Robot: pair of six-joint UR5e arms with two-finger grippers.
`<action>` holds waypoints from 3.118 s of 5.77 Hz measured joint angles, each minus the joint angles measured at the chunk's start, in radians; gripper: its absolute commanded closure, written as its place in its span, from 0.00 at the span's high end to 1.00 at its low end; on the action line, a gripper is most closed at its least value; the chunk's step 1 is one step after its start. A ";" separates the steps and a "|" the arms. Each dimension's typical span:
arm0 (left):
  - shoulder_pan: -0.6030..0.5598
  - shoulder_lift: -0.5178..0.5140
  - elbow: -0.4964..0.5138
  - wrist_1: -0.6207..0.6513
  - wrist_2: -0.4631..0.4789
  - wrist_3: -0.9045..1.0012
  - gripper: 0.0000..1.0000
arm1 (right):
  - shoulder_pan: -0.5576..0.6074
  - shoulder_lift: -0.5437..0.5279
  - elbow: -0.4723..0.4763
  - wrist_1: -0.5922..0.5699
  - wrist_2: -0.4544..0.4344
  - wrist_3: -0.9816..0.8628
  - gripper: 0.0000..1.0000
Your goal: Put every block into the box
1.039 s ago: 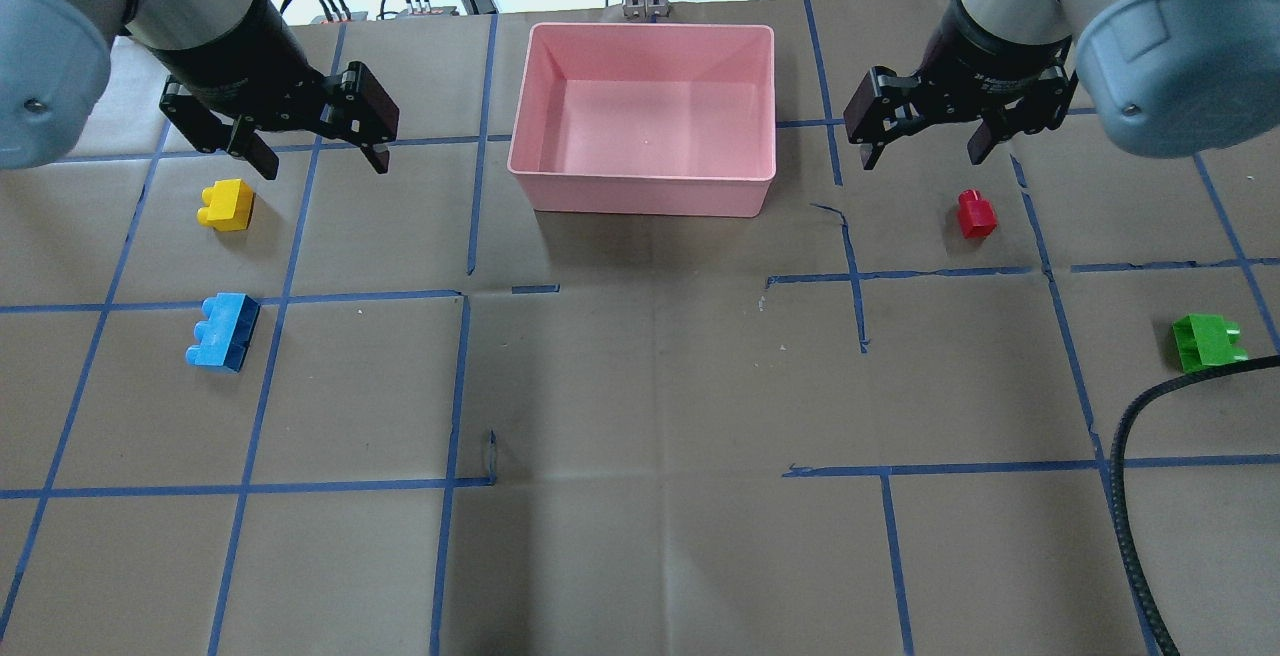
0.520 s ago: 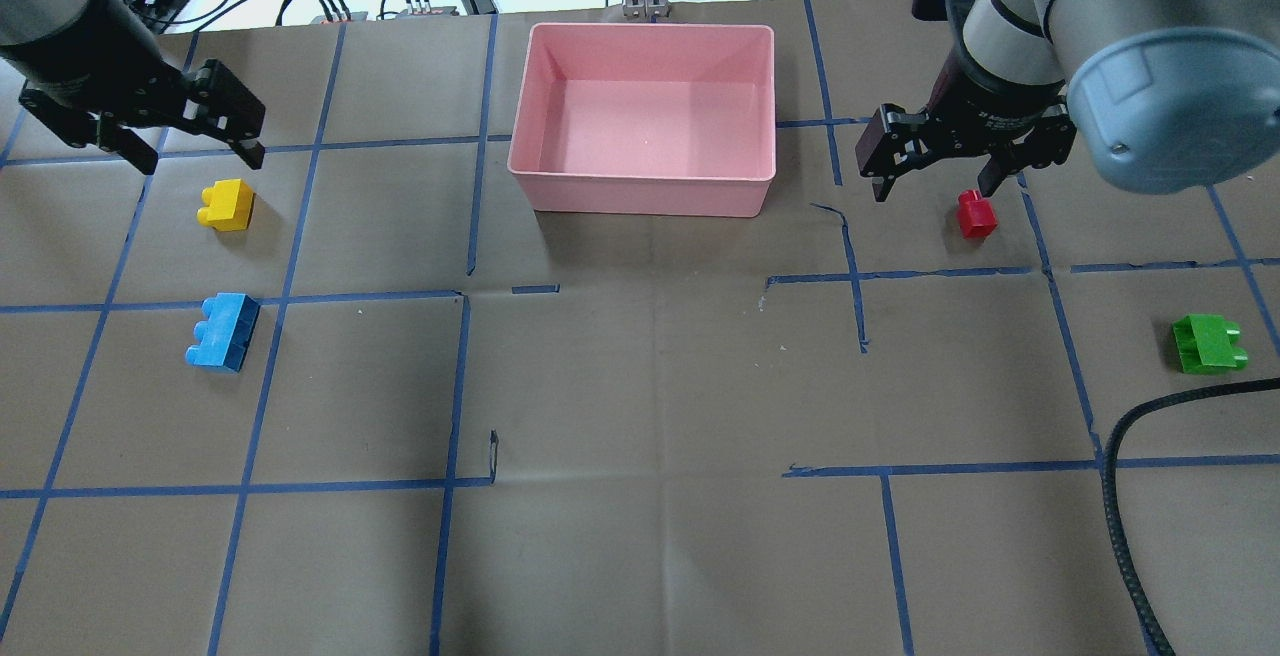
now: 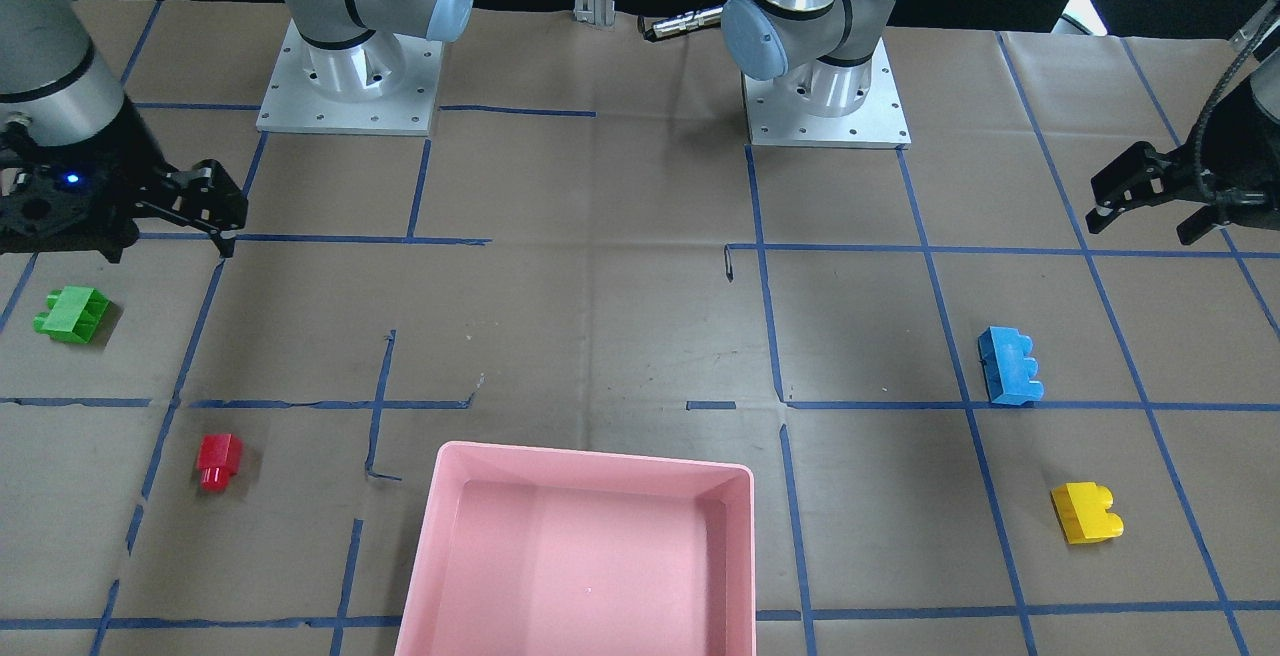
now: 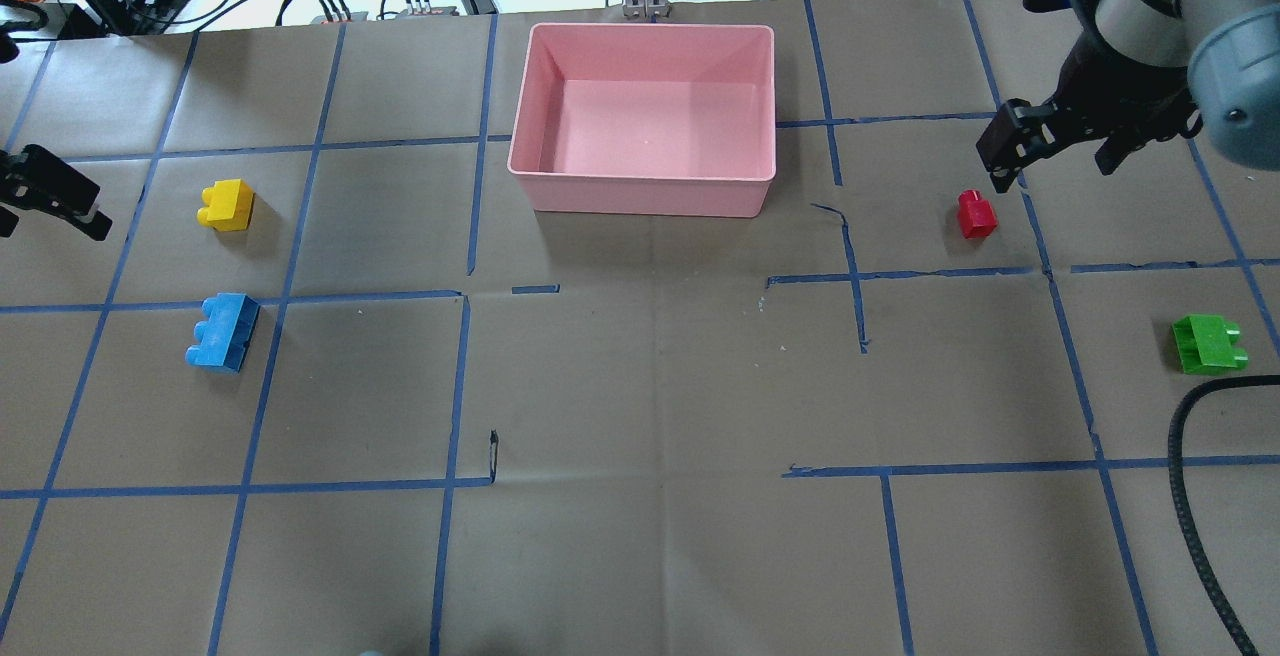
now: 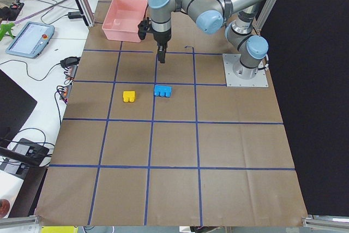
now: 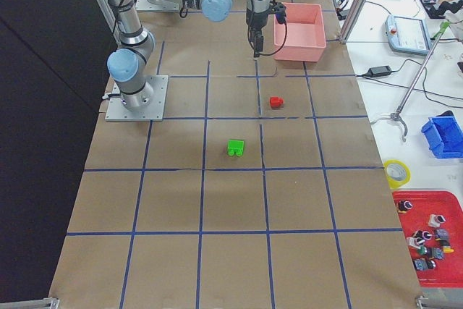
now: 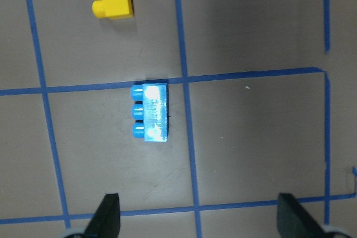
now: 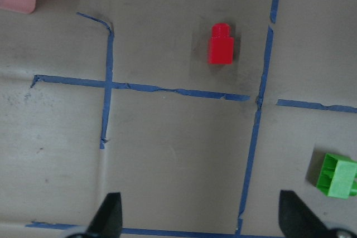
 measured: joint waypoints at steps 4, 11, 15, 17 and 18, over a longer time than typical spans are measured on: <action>0.010 -0.093 -0.213 0.333 -0.012 -0.003 1.00 | -0.307 0.001 0.058 -0.007 0.055 -0.370 0.96; -0.034 -0.311 -0.291 0.656 -0.038 -0.034 1.00 | -0.545 0.231 0.133 -0.247 0.114 -0.531 0.99; -0.031 -0.342 -0.300 0.659 -0.028 -0.031 0.94 | -0.580 0.314 0.197 -0.409 0.118 -0.447 0.98; -0.025 -0.343 -0.308 0.647 -0.027 -0.034 0.78 | -0.574 0.277 0.282 -0.503 0.117 -0.360 0.98; -0.022 -0.343 -0.318 0.644 -0.026 -0.034 0.62 | -0.573 0.274 0.301 -0.543 0.117 -0.355 0.98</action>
